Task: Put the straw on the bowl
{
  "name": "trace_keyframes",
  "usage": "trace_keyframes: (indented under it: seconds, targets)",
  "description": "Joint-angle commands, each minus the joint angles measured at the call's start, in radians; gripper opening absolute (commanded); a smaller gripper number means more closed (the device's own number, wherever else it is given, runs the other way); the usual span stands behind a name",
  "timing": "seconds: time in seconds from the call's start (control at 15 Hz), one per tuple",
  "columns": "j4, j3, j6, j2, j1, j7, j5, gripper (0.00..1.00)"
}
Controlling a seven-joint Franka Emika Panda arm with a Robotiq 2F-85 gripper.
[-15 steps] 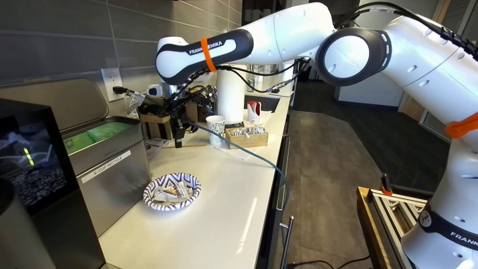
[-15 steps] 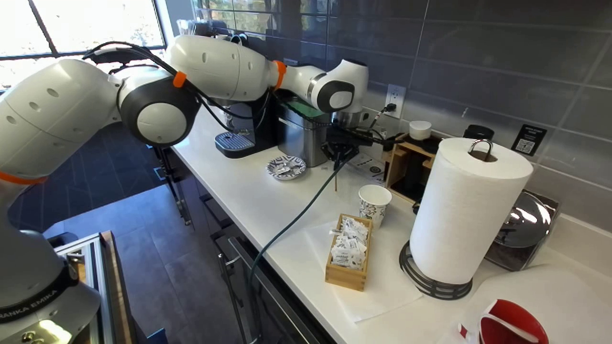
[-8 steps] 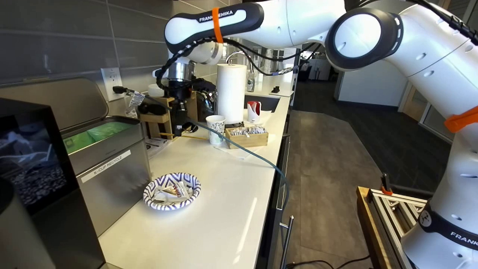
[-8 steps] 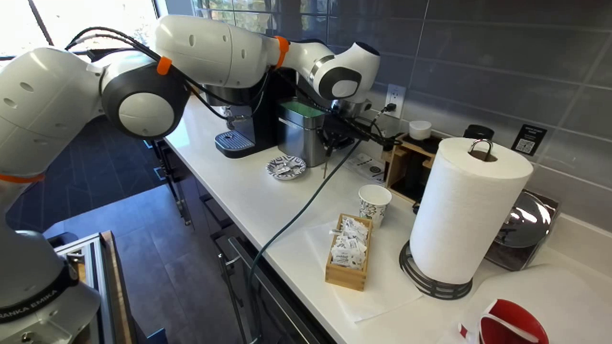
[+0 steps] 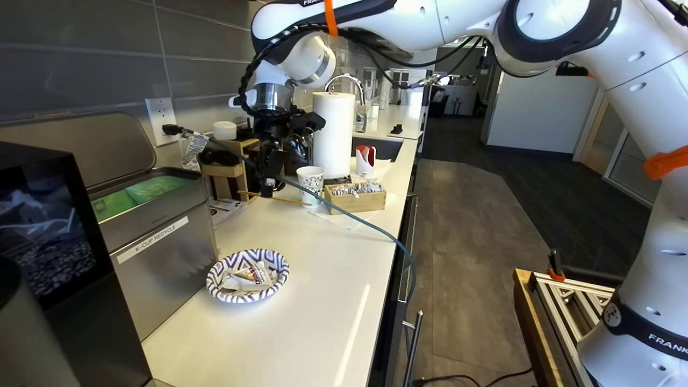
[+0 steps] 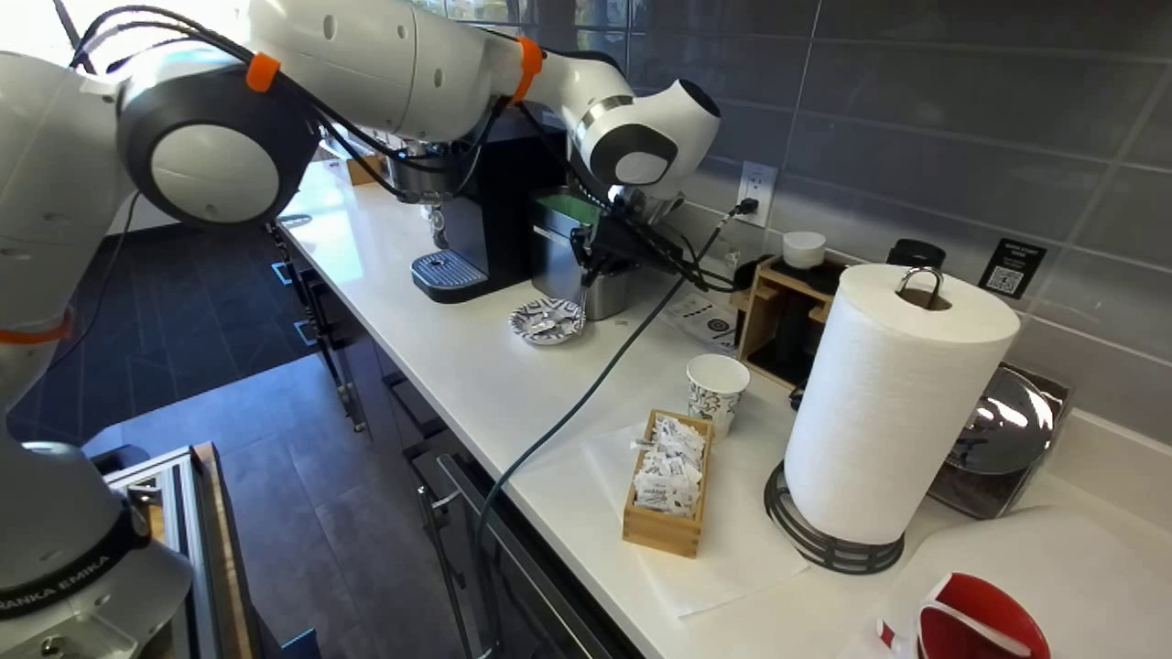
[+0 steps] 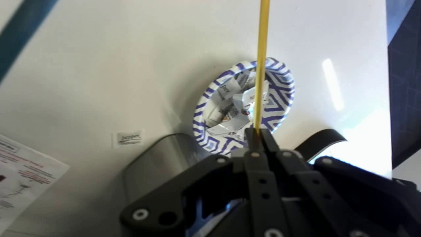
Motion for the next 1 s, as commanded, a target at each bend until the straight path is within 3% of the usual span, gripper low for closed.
trace_keyframes:
  seconds: [0.0, 0.4, 0.73, 0.8, 0.93]
  targets:
    - [-0.235, -0.015, 0.045, -0.158, 0.017, -0.16, 0.052, 0.01]
    - [-0.494, -0.031, 0.141, -0.35, 0.082, -0.394, 0.096, 0.01]
    - [-0.702, -0.054, 0.502, -0.436, 0.217, -0.324, 0.053, 0.01]
    - [-0.582, -0.06, 0.379, -0.38, 0.194, -0.347, 0.076, 0.04]
    - [-0.645, -0.058, 0.465, -0.398, 0.225, -0.336, 0.071, 0.04]
